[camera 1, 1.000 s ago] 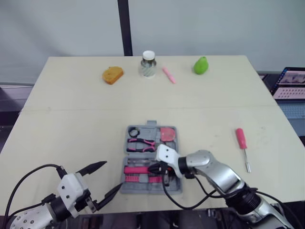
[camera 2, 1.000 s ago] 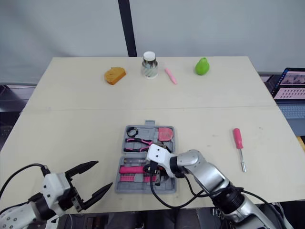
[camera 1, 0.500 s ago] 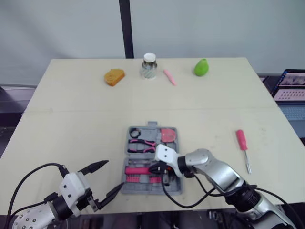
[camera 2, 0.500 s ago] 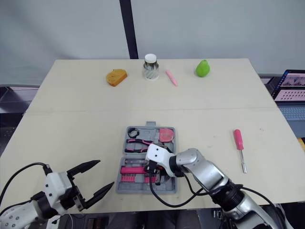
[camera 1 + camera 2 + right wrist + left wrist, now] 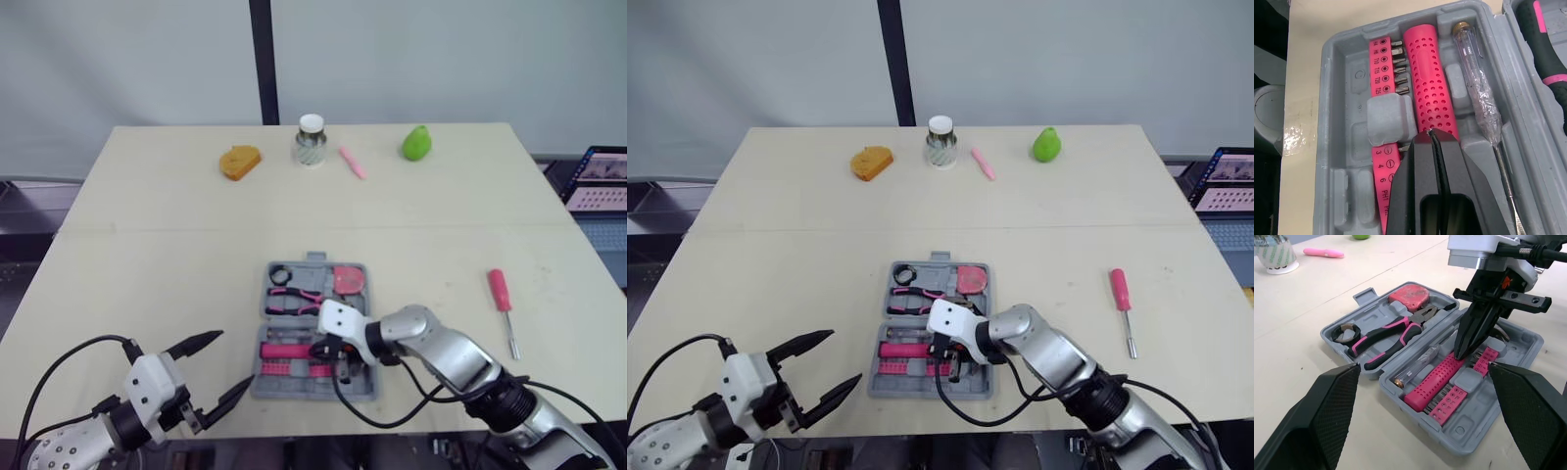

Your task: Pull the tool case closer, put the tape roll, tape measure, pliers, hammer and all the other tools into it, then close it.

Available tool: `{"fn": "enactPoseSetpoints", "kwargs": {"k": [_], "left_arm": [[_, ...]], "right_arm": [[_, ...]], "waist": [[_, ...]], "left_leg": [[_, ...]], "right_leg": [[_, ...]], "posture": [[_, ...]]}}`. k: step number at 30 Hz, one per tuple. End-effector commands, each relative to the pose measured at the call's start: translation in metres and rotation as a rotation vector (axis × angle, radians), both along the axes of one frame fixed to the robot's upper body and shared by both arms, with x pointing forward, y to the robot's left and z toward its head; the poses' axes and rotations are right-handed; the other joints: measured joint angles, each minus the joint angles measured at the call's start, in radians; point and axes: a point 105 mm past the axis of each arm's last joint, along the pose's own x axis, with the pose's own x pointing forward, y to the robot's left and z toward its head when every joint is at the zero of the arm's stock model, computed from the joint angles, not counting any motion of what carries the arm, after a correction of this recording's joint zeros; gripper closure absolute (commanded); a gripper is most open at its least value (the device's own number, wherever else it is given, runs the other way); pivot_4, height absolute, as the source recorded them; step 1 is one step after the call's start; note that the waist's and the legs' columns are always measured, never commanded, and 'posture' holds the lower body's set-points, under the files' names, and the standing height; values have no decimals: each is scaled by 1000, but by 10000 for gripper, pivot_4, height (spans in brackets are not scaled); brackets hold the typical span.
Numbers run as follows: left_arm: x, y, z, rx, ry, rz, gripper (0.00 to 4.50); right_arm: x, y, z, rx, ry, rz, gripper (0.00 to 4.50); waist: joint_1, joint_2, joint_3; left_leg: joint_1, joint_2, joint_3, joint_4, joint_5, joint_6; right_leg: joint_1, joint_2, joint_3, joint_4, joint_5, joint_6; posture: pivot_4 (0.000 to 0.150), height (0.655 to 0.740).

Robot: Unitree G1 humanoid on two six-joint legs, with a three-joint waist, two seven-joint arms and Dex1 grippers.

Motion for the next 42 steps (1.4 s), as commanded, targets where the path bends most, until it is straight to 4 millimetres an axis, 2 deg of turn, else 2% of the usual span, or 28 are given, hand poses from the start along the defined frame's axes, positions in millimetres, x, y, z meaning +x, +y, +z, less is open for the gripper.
{"fn": "enactPoseSetpoints", "kwargs": {"k": [1, 3, 7, 9, 12, 15, 17, 19, 22, 23, 25, 29, 32, 36, 42], "left_arm": [[1, -1, 5, 11, -23, -11, 0], [1, -1, 4, 10, -23, -11, 0], [10, 3, 7, -9, -17, 21, 0], [16, 6, 5, -1, -9, 34, 0], [26, 12, 5, -17, 24, 49, 0], [40, 29, 8, -8, 43, 91, 0], [47, 42, 10, 0, 46, 117, 0], [53, 52, 11, 7, 47, 140, 0], [56, 82, 13, 29, 61, 206, 0], [55, 88, 13, 36, 63, 218, 0], [52, 110, 11, 57, 81, 273, 0], [48, 139, 11, 89, 90, 345, 0], [46, 153, 14, 97, 85, 381, 0], [37, 181, 15, 112, 84, 464, 0], [29, 195, 10, 105, 93, 509, 0]], "right_arm": [[-3, -27, -37, -122, 116, -111, 44440], [-2, -20, -28, -55, 115, -108, 44440], [0, -4, 36, 283, 72, -37, 44440], [4, -7, 54, 374, 77, -48, 44440], [8, -25, 71, 416, 57, -61, 44440], [16, -62, 86, 428, 39, -141, 36247], [17, -88, 90, 412, 30, -192, 25835], [17, -107, 90, 395, 26, -237, 15733], [17, -170, 87, 336, -1, -420, 378], [16, -183, 85, 318, -6, -453, 378], [14, -221, 79, 266, -26, -564, 378], [10, -271, 73, 199, -64, -714, 378], [9, -292, 70, 182, -81, -780, 378], [2, -335, 63, 165, -93, -932, 378], [-4, -365, 55, 134, -112, -1020, 378]], "waist": [[3, 0, 0], [5, 0, 0], [10, 2, 6], [8, 2, 10], [7, 4, 12], [8, 4, 14], [12, 3, 17], [11, 2, 17], [11, 0, 19], [10, -1, 20], [8, -2, 20], [4, -3, 22], [4, -3, 24], [5, -1, 26], [-1, 2, 28]], "left_leg": [[0, 0, 0, 0, 0, 0], [0, 0, 0, 0, 0, 0], [-2, 0, 0, 0, 0, 0], [-6, 0, 0, 0, 2, 4], [-6, 1, 1, 0, 3, 5], [-6, 1, 0, -1, 3, 5], [-7, 1, 0, -1, 3, 5], [-8, 1, 0, -1, 3, 5], [-8, 2, 0, -2, 3, 5], [-8, 2, 1, -2, 2, 5], [-8, 2, 2, -3, 2, 6], [-6, 4, 5, -3, 2, 5], [-6, 6, 6, -3, 2, 4], [-5, 8, 6, -2, 2, 2], [-5, 9, 8, -2, 2, 1]], "right_leg": [[0, 0, 0, 0, 0, 0], [0, 0, 0, 0, 0, 0], [-1, 0, 0, -1, 0, 0], [-4, 0, 0, -1, 0, 1], [-4, 1, 0, 0, 0, 1], [-4, 2, -1, 1, 0, 1], [-4, 3, -1, 1, 0, 1], [-4, 4, -1, 1, 0, 1], [-3, 5, -1, -1, 1, 1], [-3, 5, -1, -2, 1, 1], [-3, 5, -1, -2, 1, 1], [-3, 7, -1, -3, 1, 1], [-3, 7, 0, -3, 1, 1], [-5, 7, 0, -3, 0, 0], [-6, 7, 1, -2, 0, -1]], "posture": [[1500, 7400], [1500, 7400], [1500, 7400], [1500, 7400], [1500, 7400], [1500, 7400], [1500, 7400], [1500, 7400], [1500, 7400], [1500, 7400], [1500, 7400], [1500, 7400], [1500, 7400], [1500, 7400], [1500, 7400]]}}
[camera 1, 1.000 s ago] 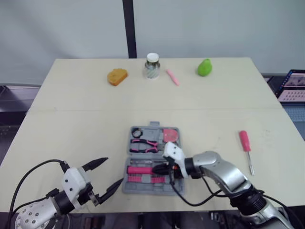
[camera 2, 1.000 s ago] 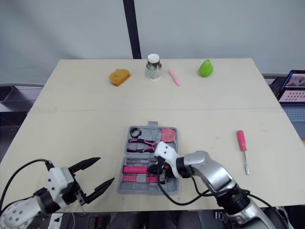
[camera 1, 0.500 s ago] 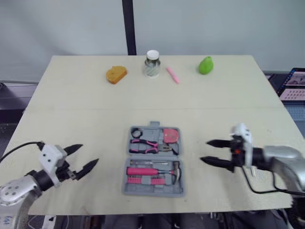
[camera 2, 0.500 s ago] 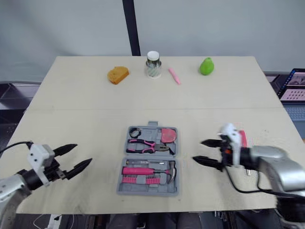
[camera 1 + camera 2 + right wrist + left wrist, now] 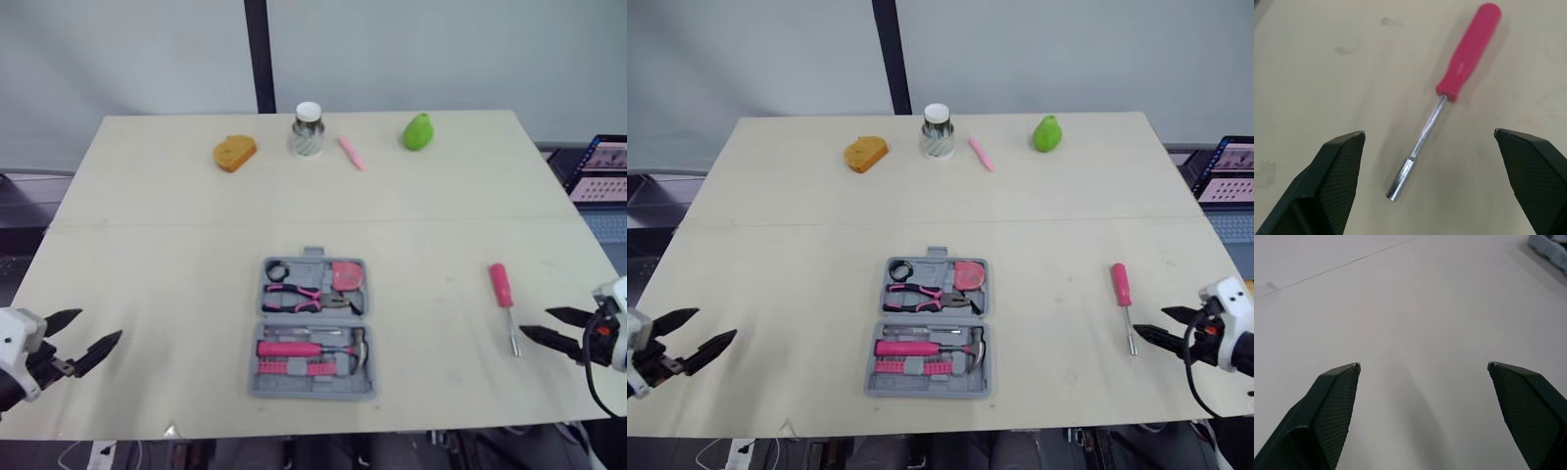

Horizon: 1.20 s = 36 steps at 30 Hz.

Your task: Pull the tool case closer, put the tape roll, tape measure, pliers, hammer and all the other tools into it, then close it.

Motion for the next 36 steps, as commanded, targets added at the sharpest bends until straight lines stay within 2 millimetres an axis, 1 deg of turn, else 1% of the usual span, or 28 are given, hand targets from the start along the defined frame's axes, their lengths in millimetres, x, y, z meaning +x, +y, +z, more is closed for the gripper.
{"fn": "enactPoseSetpoints", "kwargs": {"k": [1, 5, 10, 13, 15, 19, 21, 24, 27, 30, 34, 36], "left_arm": [[-4, 10, 8, 27, -29, 29, 0], [-7, 12, 4, 35, -24, 34, 0], [-6, 12, 4, 38, -26, 32, 0], [-6, 9, 3, 45, -27, 16, 0], [-2, 1, 5, 46, -37, -11, 0], [12, -36, 12, 31, -71, -144, 0], [19, -60, 16, 18, -87, -223, 0], [27, -103, 20, -12, -106, -354, 0], [31, -140, 21, -33, -124, -484, 0], [39, -185, 27, -63, -163, -632, 0], [46, -237, 37, -94, -236, -804, 0], [48, -255, 41, -114, -267, -863, 0]], "right_arm": [[-1, -19, 13, -49, -44, -36, 378], [2, -23, 10, -60, -47, -42, 378], [7, -23, 10, -66, -61, -35, 378], [11, -21, 12, -55, -81, -39, 378], [14, -19, 15, -48, -101, -55, 378], [22, -6, 12, -43, -105, -81, 378], [28, 2, 11, -55, -130, -109, 378], [35, 22, 12, -77, -166, -123, 378], [37, 31, 10, -100, -171, -180, 378], [41, 46, 10, -114, -203, -219, 378], [47, 55, 2, -145, -220, -304, 378], [50, 57, -2, -143, -224, -339, 378]], "waist": [[-4, 1, 1], [-14, 1, 1], [-22, 2, 1], [-24, 2, 1], [-23, 2, 1], [-19, 2, 1], [-17, 2, 1], [-15, 3, 1], [-15, 3, 1], [-12, 3, 1], [-5, 3, 1], [-1, 3, 1]], "left_leg": [[0, 0, 0, 0, 0, 0], [0, 0, 1, 0, 0, 0], [0, 1, 2, 0, 0, 0], [0, 1, 3, 0, 0, 0], [0, 1, 4, 0, 0, 0], [0, 1, 4, 0, 0, 0], [0, 2, 4, 1, 0, -1], [0, 2, 4, 0, 0, -1], [-1, 1, 5, 1, 1, -1], [-1, 1, 5, 1, 2, -1], [-1, 1, 5, 1, 5, -1], [-1, 1, 6, 1, 5, -1]], "right_leg": [[0, 0, 0, 0, 0, 0], [-1, 0, 0, 1, 0, 0], [-1, 0, 1, 2, 0, 0], [-3, 0, 1, 2, 0, 0], [-3, 0, 2, 2, 0, 0], [-3, -1, 2, 3, 1, -1], [-4, -1, 2, 3, 1, -2], [-4, -1, 3, 5, 1, -2], [-4, 0, 3, 8, 1, -2], [-4, 1, 3, 9, 1, -2], [-4, 2, 5, 10, 2, -2], [-5, 3, 6, 10, 2, -2]], "posture": [[1500, 7400], [1500, 7400], [1500, 7400], [1500, 7400], [1500, 7400], [1500, 7400], [1500, 7400], [1500, 7400], [1500, 7400], [1500, 7400], [1500, 7400], [1500, 7400]]}}
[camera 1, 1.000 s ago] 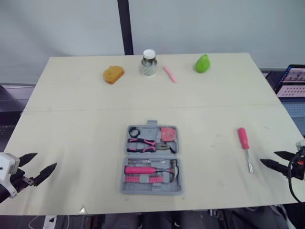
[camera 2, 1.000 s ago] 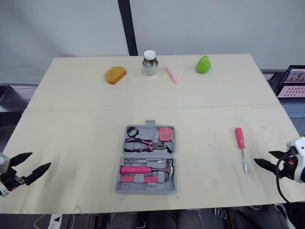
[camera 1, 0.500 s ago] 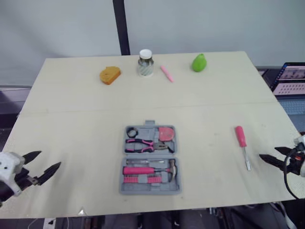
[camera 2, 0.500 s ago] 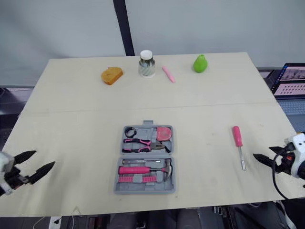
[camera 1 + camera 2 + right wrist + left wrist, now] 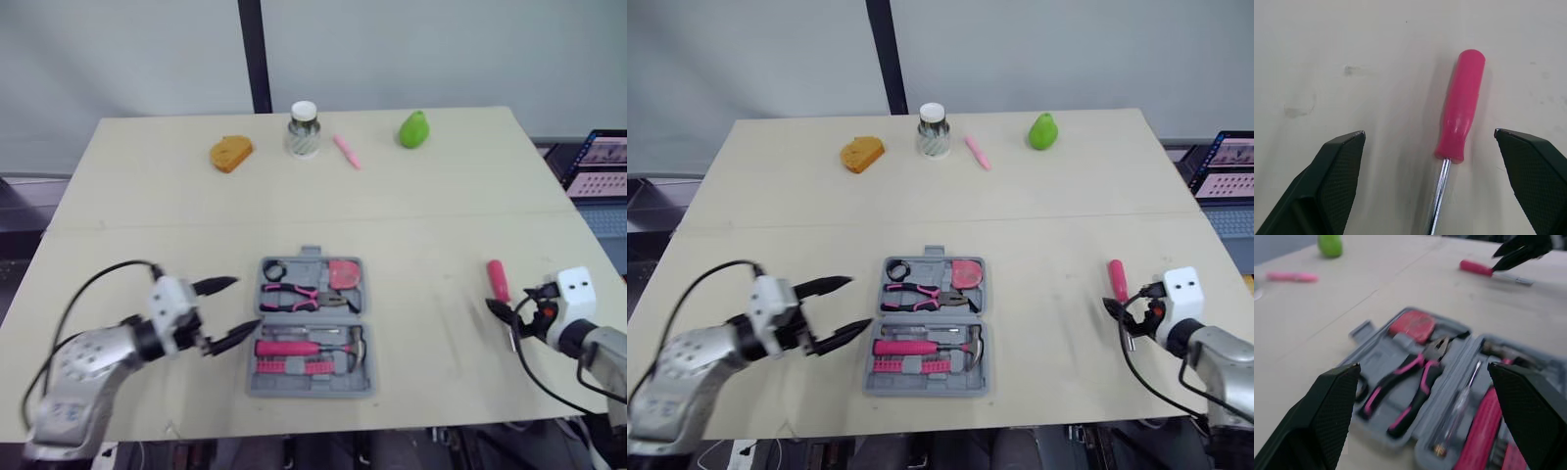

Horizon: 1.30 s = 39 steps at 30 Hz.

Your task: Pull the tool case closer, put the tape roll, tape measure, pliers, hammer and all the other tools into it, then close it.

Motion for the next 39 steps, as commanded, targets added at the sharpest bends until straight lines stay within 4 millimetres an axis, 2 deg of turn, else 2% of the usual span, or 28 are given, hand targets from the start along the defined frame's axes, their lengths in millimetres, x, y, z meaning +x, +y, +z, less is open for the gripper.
{"fn": "enactPoseSetpoints", "kwargs": {"k": [1, 5, 10, 24, 39], "left_arm": [[0, -30, 10, -24, -65, -103, 0], [5, -56, 19, -82, -95, -176, 0], [7, -74, 25, -124, -125, -212, 0], [8, -76, 22, -116, -135, -220, 0], [10, -79, 22, -112, -147, -238, 0]], "right_arm": [[6, -1, 7, -32, -49, -78, 378], [14, -2, 3, -40, -61, -147, 378], [19, 0, -1, -35, -59, -177, 378], [20, 0, -14, 39, -22, -221, 378], [9, -7, -20, 123, 1, -280, 378]], "waist": [[4, 0, 0], [7, 0, 0], [8, 0, 0], [8, 0, 0], [10, 0, 0]], "left_leg": [[0, 0, 0, 0, 0, 0], [0, 0, 4, 0, 1, 0], [0, 1, 7, 0, 1, 1], [1, 1, 11, 0, 1, 2], [1, 1, 11, 0, 1, 2]], "right_leg": [[0, 0, 0, 0, 0, 0], [-3, 1, 4, 2, 0, 0], [-5, 2, 7, 3, 0, 0], [-7, 2, 12, 4, 0, 1], [-7, 3, 13, 4, 1, 1]], "posture": [[1500, 7400], [1500, 7400], [1500, 7400], [1500, 7400], [1500, 7400]]}}
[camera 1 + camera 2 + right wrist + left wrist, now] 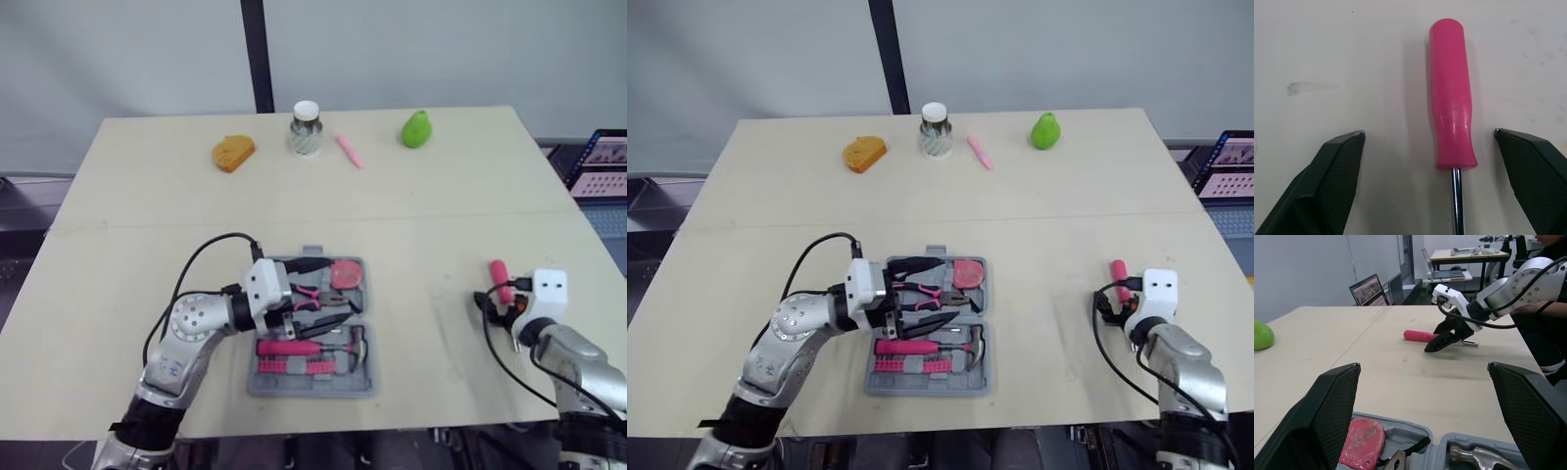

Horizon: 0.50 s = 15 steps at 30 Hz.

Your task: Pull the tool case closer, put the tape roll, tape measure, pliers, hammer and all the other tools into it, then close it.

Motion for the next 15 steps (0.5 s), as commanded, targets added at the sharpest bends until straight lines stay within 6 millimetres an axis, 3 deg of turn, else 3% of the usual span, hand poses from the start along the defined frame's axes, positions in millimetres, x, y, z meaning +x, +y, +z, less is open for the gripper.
{"fn": "enactPoseSetpoints", "kwargs": {"k": [1, 4, 10, 11, 15], "left_arm": [[-1, -4, 7, -13, -37, -20, 0], [0, -5, 7, -15, -42, -21, 0], [0, -3, 5, -8, -41, -18, 0], [0, -2, 4, -4, -40, -11, 0], [-5, 20, -5, 17, -19, 52, 0]], "right_arm": [[-5, -8, 2, 0, -3, -41, 378], [-6, -8, 1, 3, -3, -43, 8240], [-5, -7, 2, -17, -8, -32, 38278], [-5, -7, 3, -26, -13, -26, 41246], [-3, 6, 22, -120, -41, 143, 40969]], "waist": [[-1, 0, 0], [-1, 0, 0], [0, 0, 0], [0, 0, 0], [-2, 0, 0]], "left_leg": [[0, 0, 0, 0, 0, 0], [0, 0, 0, 0, 0, 0], [0, 0, 0, 0, 0, 0], [0, 0, 0, 0, 0, 0], [0, 0, 0, 0, 0, 0]], "right_leg": [[0, 0, 0, 0, 0, 0], [0, 0, 0, 0, 0, 0], [0, 0, 0, 0, 0, 0], [0, 0, 0, 0, 0, 0], [0, 0, 0, 0, 0, 0]], "posture": [[1500, 7400], [1500, 7400], [1500, 7400], [1500, 7400], [1500, 7400]]}}
